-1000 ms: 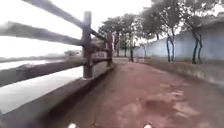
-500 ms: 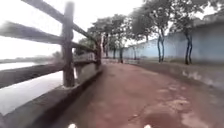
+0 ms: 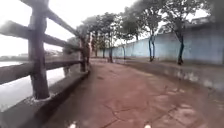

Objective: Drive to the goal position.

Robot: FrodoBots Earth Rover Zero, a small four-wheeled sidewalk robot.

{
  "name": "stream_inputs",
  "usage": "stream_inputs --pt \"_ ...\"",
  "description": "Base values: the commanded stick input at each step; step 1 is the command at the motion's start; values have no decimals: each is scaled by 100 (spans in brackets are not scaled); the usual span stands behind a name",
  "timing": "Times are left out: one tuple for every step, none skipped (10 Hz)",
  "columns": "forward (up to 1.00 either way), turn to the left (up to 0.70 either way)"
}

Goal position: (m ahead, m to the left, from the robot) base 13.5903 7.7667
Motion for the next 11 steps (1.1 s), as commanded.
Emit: stream_inputs --pt "85 -31" --pt "85 -22" --pt "85 1" --pt "85 3" --pt "85 3" --pt "85 3" --pt "85 3" --pt "85 3" --pt "85 3" --pt "85 3" --pt "85 3"
